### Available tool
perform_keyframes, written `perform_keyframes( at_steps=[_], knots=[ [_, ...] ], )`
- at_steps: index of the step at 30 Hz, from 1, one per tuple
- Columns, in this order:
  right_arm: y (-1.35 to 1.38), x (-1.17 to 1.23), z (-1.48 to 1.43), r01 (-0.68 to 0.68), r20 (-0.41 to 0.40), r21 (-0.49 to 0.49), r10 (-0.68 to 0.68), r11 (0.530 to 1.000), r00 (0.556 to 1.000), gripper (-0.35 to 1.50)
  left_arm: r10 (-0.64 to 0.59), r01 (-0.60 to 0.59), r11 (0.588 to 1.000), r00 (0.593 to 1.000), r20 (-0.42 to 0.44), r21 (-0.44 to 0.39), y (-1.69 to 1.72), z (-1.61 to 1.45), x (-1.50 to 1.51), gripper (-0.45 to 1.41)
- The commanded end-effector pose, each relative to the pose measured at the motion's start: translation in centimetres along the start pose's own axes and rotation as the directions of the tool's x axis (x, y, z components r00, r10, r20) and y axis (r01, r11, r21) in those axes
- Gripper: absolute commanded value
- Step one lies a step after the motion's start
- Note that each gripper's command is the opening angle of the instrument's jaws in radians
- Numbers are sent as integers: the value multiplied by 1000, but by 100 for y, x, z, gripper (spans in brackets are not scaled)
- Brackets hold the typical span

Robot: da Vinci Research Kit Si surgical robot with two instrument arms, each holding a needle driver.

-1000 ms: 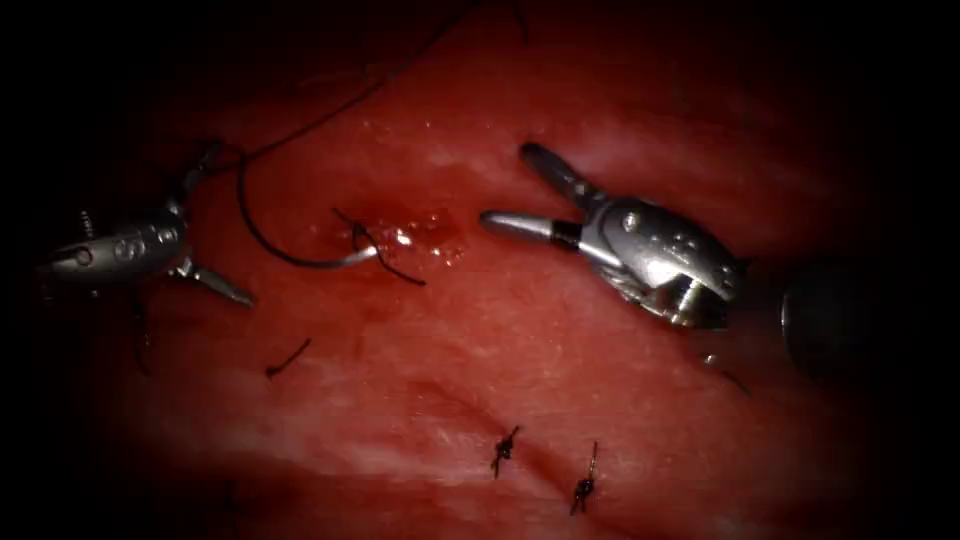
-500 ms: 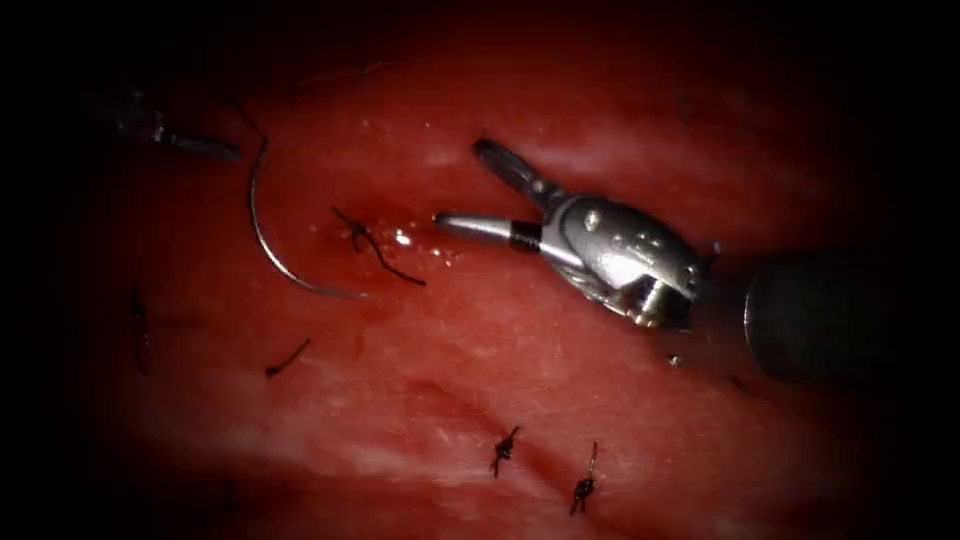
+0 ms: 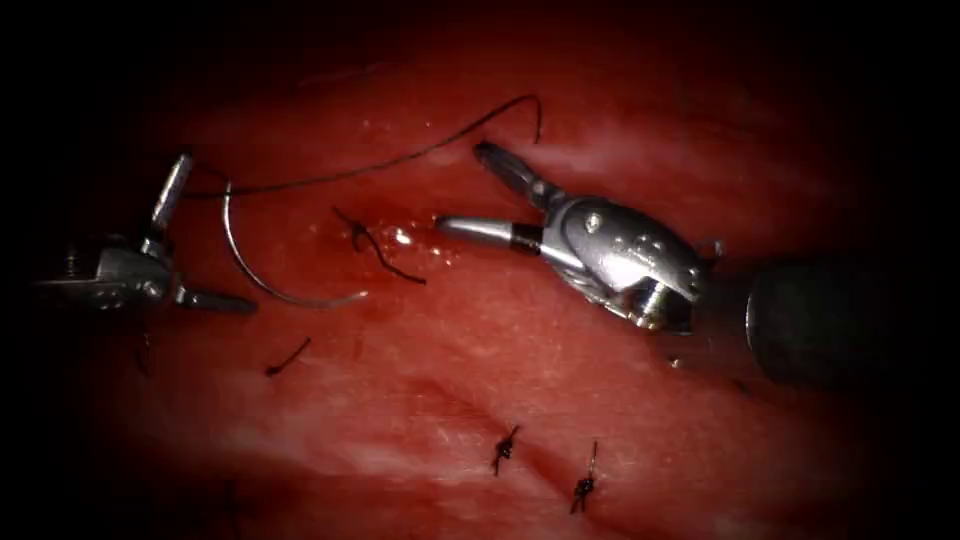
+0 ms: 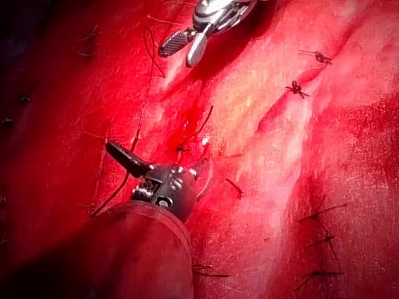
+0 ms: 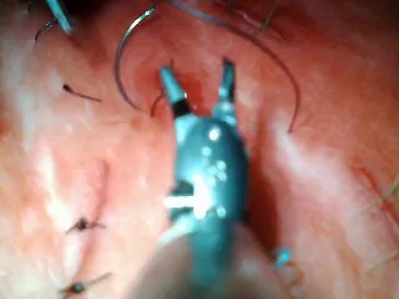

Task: Wound Closure

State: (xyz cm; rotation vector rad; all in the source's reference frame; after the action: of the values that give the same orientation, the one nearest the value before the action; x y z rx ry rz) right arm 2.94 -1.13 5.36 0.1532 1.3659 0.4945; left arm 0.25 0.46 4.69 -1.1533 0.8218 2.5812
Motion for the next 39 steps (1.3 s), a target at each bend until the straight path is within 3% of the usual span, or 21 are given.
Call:
perform_keyframes(
  at_steps=[1,4,6,12,14,16,17,21,28,32,39],
  knots=[
    [-13,-1,10,-5,-2,6,5,1000,1000,123,5,-5,1000,1000,-2,3,7,10,-5,123],
    [-27,11,12,23,0,38,-23,999,1000,123,8,-9,1000,1000,19,5,6,26,-21,123],
    [-38,16,8,66,56,59,-69,996,996,121,6,-7,1000,999,47,15,-2,39,-31,123],
    [-43,22,2,70,70,66,-75,995,995,109,2,-3,1000,998,61,20,-10,59,-41,123],
    [-41,26,6,155,73,38,-157,987,985,99,3,-4,1000,998,66,26,-6,66,-39,123],
    [-42,33,13,221,146,-29,-214,975,966,126,3,-4,1000,997,74,24,-5,70,-37,123],
    [-42,37,16,235,154,-30,-228,972,961,128,2,-4,1000,997,81,24,-4,73,-34,123],
    [-18,66,33,396,197,15,-391,918,899,136,1,-2,1000,997,79,8,1,83,-22,121],
    [-2,72,45,506,233,78,-509,859,828,136,-3,3,1000,997,79,2,-2,81,-12,121],
    [2,67,42,521,241,94,-527,849,815,126,-8,8,1000,997,81,-2,-8,77,-8,121],
    [6,81,42,513,225,60,-512,856,829,123,-8,8,1000,997,82,0,-6,78,-5,121]
  ],
)
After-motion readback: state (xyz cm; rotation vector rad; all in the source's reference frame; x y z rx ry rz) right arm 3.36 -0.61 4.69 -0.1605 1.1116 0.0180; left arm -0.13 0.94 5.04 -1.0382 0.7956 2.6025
